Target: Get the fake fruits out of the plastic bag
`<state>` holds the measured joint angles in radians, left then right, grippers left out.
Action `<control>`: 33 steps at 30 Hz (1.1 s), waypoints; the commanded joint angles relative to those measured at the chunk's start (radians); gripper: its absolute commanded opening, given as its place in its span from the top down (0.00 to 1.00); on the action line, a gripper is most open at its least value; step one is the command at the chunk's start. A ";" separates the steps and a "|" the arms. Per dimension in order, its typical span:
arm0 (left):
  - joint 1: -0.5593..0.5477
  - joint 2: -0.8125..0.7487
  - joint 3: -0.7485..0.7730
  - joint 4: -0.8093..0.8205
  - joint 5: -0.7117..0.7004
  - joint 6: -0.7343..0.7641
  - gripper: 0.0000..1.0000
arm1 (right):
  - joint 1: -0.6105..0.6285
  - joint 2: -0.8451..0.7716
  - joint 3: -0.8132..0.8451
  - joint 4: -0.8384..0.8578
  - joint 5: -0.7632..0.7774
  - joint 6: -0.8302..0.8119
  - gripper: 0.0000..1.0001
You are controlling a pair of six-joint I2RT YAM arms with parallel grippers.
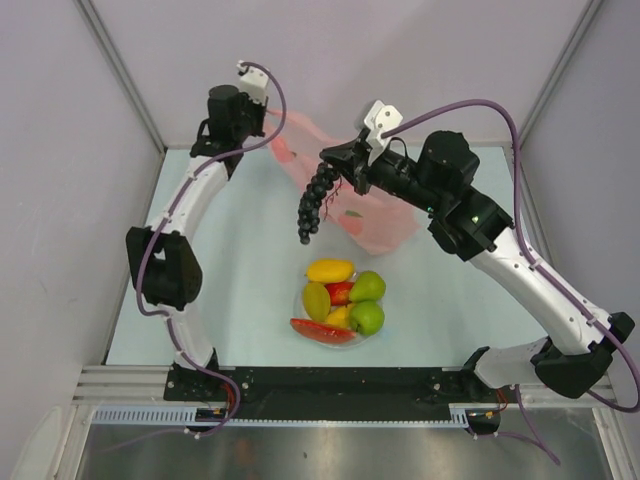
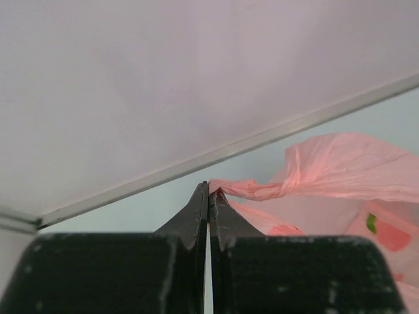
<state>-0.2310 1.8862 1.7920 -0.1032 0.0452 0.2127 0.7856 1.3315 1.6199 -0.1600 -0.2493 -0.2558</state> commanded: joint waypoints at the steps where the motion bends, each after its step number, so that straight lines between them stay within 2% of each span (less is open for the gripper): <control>1: 0.068 -0.136 -0.003 0.022 -0.082 0.036 1.00 | 0.006 -0.018 0.026 -0.038 -0.024 -0.039 1.00; 5: 0.108 -0.211 -0.081 0.008 -0.078 0.047 0.98 | 0.017 -0.083 -0.095 -0.105 -0.041 -0.082 1.00; 6: 0.110 -0.241 -0.113 0.005 -0.067 0.050 0.88 | 0.017 -0.092 -0.109 -0.127 -0.063 -0.082 1.00; 7: 0.113 -0.257 -0.132 -0.001 -0.053 0.059 0.57 | 0.021 -0.110 -0.124 -0.153 -0.077 -0.091 1.00; 9: 0.110 -0.307 -0.178 -0.019 0.004 0.062 0.29 | 0.029 -0.124 -0.164 -0.206 -0.106 -0.089 1.00; 10: 0.111 -0.327 -0.193 -0.023 0.013 0.054 0.01 | 0.030 -0.129 -0.172 -0.228 -0.119 -0.091 1.00; 13: 0.111 -0.387 -0.233 -0.033 0.025 0.027 0.00 | 0.063 -0.129 -0.192 -0.285 -0.128 -0.094 1.00; 20: 0.111 -0.522 -0.344 -0.036 -0.005 0.030 0.00 | 0.083 -0.126 -0.250 -0.262 -0.119 -0.016 1.00; 33: 0.128 -0.662 -0.493 -0.046 0.021 0.013 0.00 | 0.116 -0.094 -0.338 -0.256 -0.157 0.052 1.00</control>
<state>-0.1162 1.2781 1.3289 -0.1535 0.0494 0.2508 0.8852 1.2354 1.2781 -0.4442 -0.3809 -0.2352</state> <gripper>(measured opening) 0.996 0.012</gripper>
